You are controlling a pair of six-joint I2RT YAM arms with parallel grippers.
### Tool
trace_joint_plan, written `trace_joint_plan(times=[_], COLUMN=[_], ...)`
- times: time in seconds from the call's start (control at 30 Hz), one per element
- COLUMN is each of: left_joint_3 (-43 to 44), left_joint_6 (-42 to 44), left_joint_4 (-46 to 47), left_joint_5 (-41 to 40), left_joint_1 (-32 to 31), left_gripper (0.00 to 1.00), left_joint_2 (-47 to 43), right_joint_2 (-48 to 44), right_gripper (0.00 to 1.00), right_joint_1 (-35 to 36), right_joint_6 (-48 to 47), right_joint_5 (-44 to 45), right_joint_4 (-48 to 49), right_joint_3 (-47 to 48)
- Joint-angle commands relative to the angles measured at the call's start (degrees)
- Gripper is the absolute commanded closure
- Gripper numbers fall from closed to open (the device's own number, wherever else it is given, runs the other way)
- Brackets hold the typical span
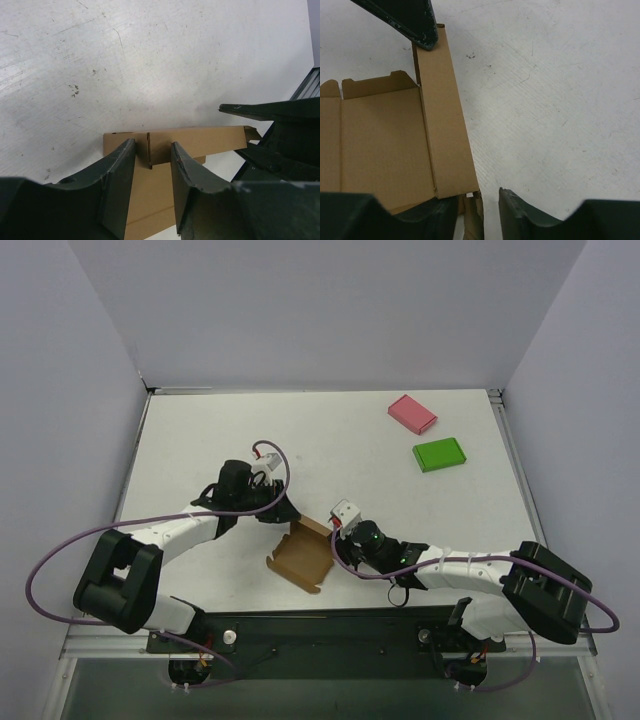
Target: Fold the paper box
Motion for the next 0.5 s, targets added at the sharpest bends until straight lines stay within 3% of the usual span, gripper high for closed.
trace_joint_plan(times=[0.0, 0.13, 0.47], left_joint_3=[1.8, 2.0, 2.2], left_joint_6=[1.6, 1.8, 2.0], left_joint_4=[-1.3, -2.1, -3.2], left_joint_5=[-1.2, -2.2, -3.8], left_joint_1=[-0.8, -1.2, -1.7], left_gripper=[0.59, 0.62, 0.64], left_joint_2=[0.7, 0.9, 0.2], right_joint_2=[-2.6, -7.3, -17.1], right_gripper=[0.47, 0.37, 0.37], right_joint_1=[0.5, 0.6, 2.6], right_joint_6=[3.2, 8.9, 18.4], right_joint_5=[0.4, 2.9, 5.7], right_joint_4=[-1.8, -6.1, -13.1], right_joint_3=[1.7, 0.7, -3.8])
